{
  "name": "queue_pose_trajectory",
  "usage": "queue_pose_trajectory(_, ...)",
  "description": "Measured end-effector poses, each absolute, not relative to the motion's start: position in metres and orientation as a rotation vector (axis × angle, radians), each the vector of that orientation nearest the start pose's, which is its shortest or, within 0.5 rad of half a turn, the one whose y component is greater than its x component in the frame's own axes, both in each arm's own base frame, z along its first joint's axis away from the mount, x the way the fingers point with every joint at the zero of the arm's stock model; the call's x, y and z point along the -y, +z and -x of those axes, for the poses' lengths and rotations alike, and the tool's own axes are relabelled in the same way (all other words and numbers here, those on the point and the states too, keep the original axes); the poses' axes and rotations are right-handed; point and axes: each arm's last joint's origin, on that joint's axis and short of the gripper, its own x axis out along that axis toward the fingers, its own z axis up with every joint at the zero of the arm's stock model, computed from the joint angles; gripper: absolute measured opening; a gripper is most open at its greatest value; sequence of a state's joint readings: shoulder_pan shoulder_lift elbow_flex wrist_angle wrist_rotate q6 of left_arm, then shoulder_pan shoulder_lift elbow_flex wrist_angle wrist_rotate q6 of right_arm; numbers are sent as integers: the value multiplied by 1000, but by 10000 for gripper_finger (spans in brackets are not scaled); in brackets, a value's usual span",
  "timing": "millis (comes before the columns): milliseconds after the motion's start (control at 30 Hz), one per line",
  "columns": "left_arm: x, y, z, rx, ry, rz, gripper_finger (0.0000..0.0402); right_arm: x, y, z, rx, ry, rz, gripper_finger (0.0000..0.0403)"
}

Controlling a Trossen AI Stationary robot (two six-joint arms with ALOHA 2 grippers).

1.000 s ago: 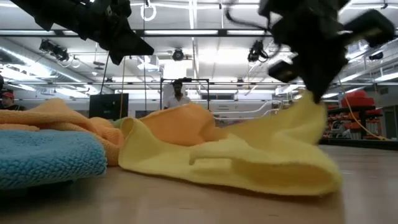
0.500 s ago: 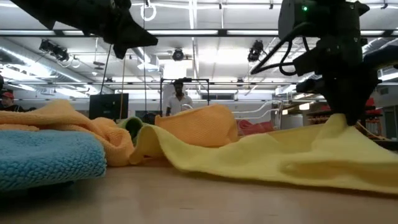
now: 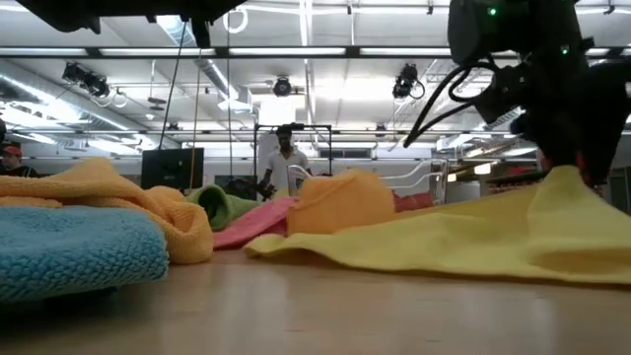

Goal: Fold microfiber towels
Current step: Fold the yellow microfiber cloth

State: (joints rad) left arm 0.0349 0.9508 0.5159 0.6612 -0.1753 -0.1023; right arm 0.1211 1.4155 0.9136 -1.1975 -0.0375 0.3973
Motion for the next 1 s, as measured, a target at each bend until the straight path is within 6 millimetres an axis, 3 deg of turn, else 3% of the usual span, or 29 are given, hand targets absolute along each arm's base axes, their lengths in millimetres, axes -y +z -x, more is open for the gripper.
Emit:
queue_pose_trajectory(167, -12, 289, -211, 233, 196, 133, 17, -27, 220, -212, -1685, -348, -319, 291)
queue_pose_trajectory(400, -13, 286, -213, 224, 197, 132, 23, -35, 235, -223, -1542, -393, -201, 287)
queue_pose_trajectory(600, -13, 280, -220, 198, 200, 113, 14, -53, 220, -234, -1277, -232, -28, 287)
queue_pose_trajectory(800, -13, 265, -235, 143, 201, 140, 20, -70, 207, -246, -1040, -128, -84, 287)
queue_pose_trajectory(1000, -14, 253, -246, 113, 196, 237, 27, -89, 208, -252, -911, -42, -109, 287)
